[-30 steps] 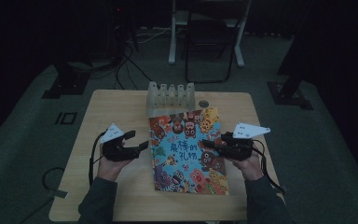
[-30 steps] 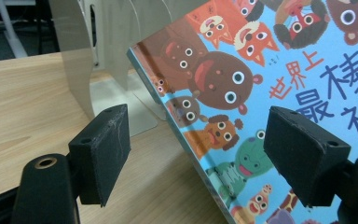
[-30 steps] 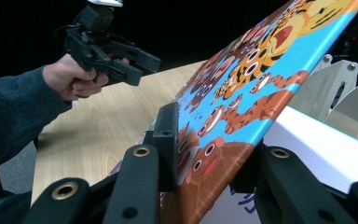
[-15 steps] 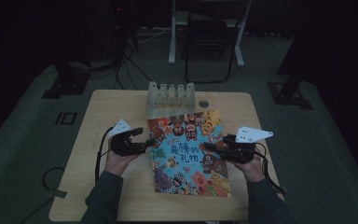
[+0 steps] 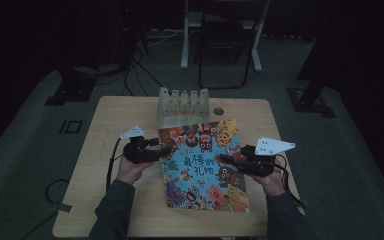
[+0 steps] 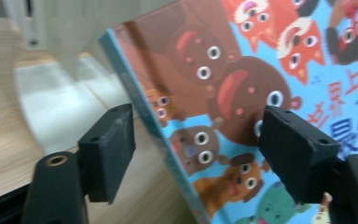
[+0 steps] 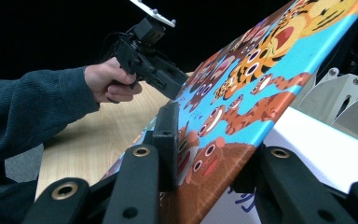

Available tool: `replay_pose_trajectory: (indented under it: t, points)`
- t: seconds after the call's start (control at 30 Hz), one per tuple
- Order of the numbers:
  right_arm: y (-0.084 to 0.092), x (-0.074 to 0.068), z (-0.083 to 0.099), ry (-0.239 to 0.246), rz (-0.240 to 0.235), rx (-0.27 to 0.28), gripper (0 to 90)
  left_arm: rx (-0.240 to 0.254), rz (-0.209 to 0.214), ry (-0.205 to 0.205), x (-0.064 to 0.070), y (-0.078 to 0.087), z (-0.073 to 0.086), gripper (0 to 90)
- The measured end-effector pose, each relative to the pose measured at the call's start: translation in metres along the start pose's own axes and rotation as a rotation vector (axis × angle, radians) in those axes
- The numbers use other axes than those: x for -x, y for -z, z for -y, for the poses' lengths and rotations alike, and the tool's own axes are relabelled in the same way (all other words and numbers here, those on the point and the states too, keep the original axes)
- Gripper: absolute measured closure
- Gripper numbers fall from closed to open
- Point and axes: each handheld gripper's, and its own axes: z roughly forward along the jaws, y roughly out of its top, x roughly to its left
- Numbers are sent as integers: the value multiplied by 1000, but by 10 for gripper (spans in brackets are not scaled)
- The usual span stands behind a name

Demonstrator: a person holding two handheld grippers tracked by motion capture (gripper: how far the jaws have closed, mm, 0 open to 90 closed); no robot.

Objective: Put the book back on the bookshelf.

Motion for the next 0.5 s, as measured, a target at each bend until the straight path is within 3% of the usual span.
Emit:
replay_pose_trajectory:
  t: [0.13, 0.5]
  points:
    - [1, 0, 0, -1, -5, 0, 694, 17, 17, 29, -3, 1, -2, 316]
    - [7, 7, -2, -9, -8, -11, 710, 39, -12, 1, 3, 6, -7, 409]
